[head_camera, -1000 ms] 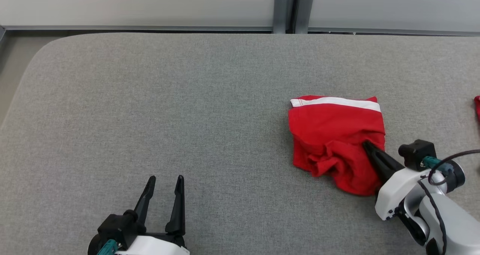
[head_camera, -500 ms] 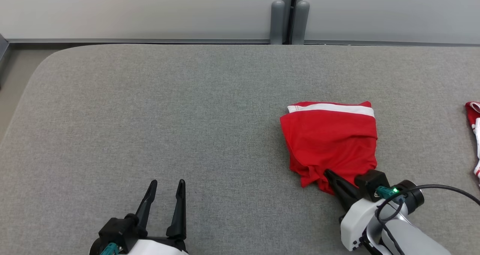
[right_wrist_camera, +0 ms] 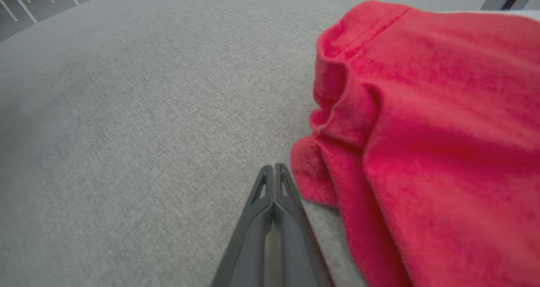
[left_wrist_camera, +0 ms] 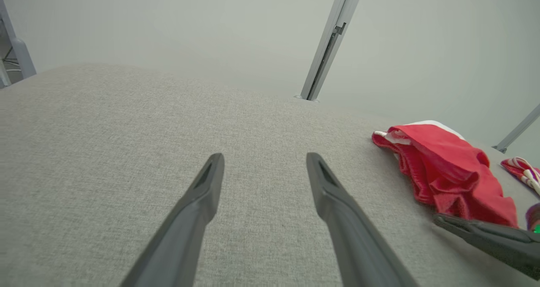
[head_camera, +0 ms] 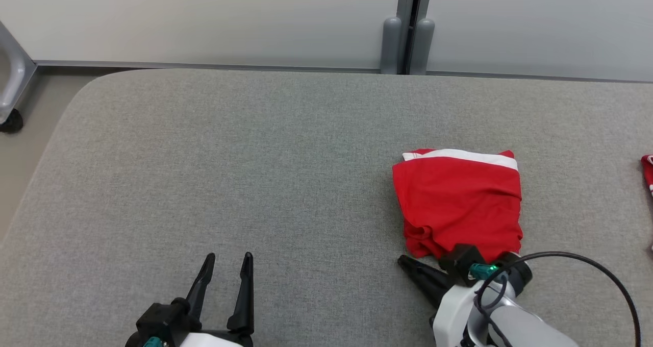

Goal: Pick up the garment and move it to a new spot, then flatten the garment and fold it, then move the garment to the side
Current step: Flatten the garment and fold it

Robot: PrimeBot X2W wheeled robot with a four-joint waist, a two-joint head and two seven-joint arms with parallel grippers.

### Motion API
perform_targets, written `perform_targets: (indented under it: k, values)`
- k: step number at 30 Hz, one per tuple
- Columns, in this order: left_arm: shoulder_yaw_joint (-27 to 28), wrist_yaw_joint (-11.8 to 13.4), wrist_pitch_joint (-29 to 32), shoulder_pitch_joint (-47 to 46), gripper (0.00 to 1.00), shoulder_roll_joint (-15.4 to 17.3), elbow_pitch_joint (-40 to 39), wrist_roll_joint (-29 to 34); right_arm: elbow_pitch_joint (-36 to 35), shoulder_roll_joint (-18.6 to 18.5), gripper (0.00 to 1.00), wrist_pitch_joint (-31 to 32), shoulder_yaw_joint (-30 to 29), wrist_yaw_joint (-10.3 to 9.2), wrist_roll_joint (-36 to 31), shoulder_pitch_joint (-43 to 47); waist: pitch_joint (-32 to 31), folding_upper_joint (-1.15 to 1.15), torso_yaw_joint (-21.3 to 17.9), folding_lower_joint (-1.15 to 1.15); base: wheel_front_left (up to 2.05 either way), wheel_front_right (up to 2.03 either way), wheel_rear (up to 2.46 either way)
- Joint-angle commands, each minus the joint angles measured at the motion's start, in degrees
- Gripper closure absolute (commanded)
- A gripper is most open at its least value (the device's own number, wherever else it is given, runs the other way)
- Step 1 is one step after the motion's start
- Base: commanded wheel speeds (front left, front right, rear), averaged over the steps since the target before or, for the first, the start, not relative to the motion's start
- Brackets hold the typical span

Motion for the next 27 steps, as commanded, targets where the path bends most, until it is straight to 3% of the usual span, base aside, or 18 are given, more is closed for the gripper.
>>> perform_targets:
  k: [1,8,9,11,13,19,23,27]
  values:
    - [0.1,-0.1,-0.1,0.8,0.0,0.2,0.1,-0.3,0.2,0.2,1.0,0.2,0.7,-0.01,0.5,0.3,-0.5,0.0,0.2,0.0,0.0,0.0,0.0]
    - [2.6,-0.5,-0.1,3.4,0.0,0.2,0.3,0.1,-0.5,0.9,1.0,-0.5,3.9,-0.01,3.2,2.5,-4.6,0.0,-1.4,0.0,0.0,0.0,0.0]
    - [3.8,-0.6,-0.1,4.6,0.0,0.2,0.2,0.5,-1.8,0.5,0.95,-1.0,3.4,-0.01,3.9,3.9,-6.5,0.0,-2.3,0.0,0.0,0.0,0.0]
    - [5.1,-0.9,-0.1,5.5,0.0,0.2,-0.1,1.0,-3.4,-0.7,0.55,-1.6,1.4,-0.01,3.8,5.0,-7.7,0.0,-3.3,0.0,0.0,0.0,0.0]
    - [6.4,-1.1,-0.1,6.1,0.0,0.2,-0.6,1.4,-5.2,-1.8,0.02,-1.9,-1.6,-0.01,3.1,7.0,-8.8,0.0,-4.3,0.0,0.0,0.0,0.0]
    - [9.4,-1.8,-0.1,7.6,0.0,0.2,-1.7,2.9,-17.3,-4.7,0.0,-2.2,-21.9,-0.01,-3.9,17.6,-10.8,0.0,-6.8,0.0,0.0,0.0,0.0]
    - [10.2,-2.1,-0.1,8.4,0.0,0.3,-1.9,3.7,-24.2,-3.9,0.0,-2.2,-35.4,-0.01,-8.4,25.9,-11.4,0.0,-7.5,0.0,0.0,0.0,0.0]
    - [10.1,-1.9,-0.1,8.8,0.0,0.2,-2.3,4.0,-24.8,-3.1,0.0,-2.2,-44.1,-0.01,-11.5,32.5,-11.2,0.0,-7.4,0.0,0.0,0.0,0.0]
